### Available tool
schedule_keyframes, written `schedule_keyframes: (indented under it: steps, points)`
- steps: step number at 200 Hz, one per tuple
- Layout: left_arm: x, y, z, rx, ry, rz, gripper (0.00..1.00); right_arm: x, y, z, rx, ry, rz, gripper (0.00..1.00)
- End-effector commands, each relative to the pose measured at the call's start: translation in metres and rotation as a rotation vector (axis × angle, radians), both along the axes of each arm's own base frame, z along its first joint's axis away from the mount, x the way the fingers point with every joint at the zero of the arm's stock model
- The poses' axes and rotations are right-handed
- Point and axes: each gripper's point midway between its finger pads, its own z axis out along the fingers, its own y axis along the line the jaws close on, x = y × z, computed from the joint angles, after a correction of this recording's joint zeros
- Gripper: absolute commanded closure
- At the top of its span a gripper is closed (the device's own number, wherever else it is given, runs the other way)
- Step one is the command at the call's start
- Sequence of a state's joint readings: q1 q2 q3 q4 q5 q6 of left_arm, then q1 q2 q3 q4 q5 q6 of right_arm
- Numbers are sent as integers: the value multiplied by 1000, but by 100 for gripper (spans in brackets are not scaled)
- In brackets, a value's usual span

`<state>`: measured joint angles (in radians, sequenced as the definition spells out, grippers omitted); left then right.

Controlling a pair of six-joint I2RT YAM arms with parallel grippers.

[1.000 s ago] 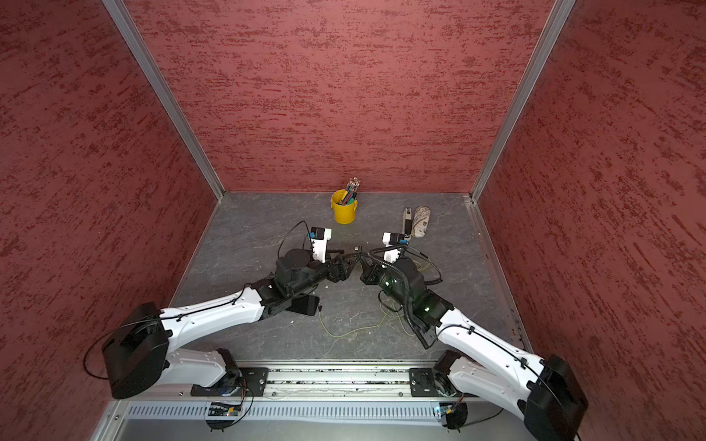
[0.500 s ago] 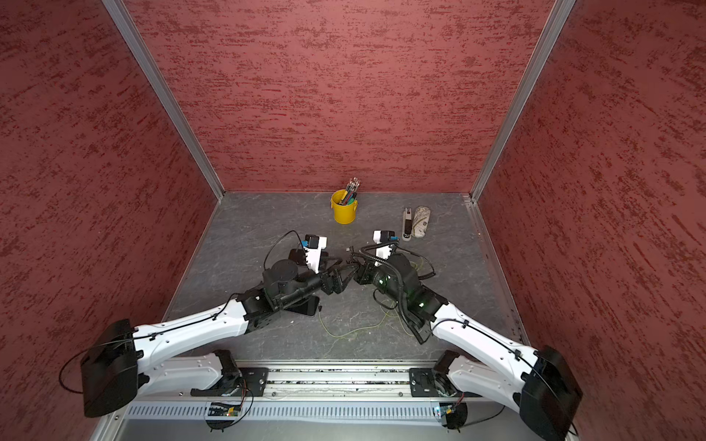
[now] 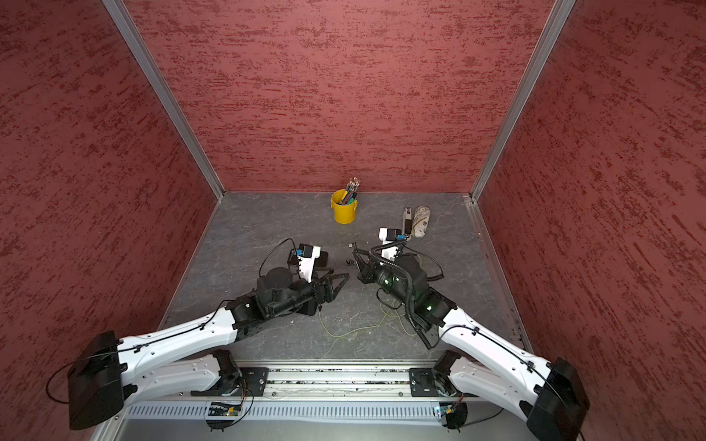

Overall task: Plug wired earphones into phones
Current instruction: Pick up the wired earphone from the center of the board.

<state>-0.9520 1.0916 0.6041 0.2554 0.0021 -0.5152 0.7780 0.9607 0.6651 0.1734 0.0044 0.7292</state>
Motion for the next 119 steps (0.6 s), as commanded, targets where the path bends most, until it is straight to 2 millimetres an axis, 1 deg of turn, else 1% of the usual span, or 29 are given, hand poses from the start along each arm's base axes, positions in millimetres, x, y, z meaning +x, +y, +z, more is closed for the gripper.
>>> schedule_keyframes:
  steps: [1,11,28,53,69,94,103,111,119]
  points:
    - [-2,-14,10,-15,-62,-43,22,-3,8,23,52,-30,39,100]
    - [3,-20,10,-13,-66,-39,22,-4,10,27,61,-34,46,100]
    - [12,-29,17,-28,-92,-30,24,-6,13,29,70,-37,57,100]
    - [28,-34,28,-46,-126,14,29,-9,13,28,73,-32,56,100]
    - [35,-38,36,-63,-136,20,32,-9,13,29,78,-31,53,100]
    - [44,-38,37,-66,-129,50,43,-10,12,28,80,-28,50,100]
    - [45,-38,37,-72,-127,52,48,-10,11,29,80,-31,46,100]
    - [46,-37,38,-76,-126,53,56,-11,11,28,78,-32,46,100]
    - [46,-36,40,-81,-130,53,68,-10,11,29,72,-35,44,100]
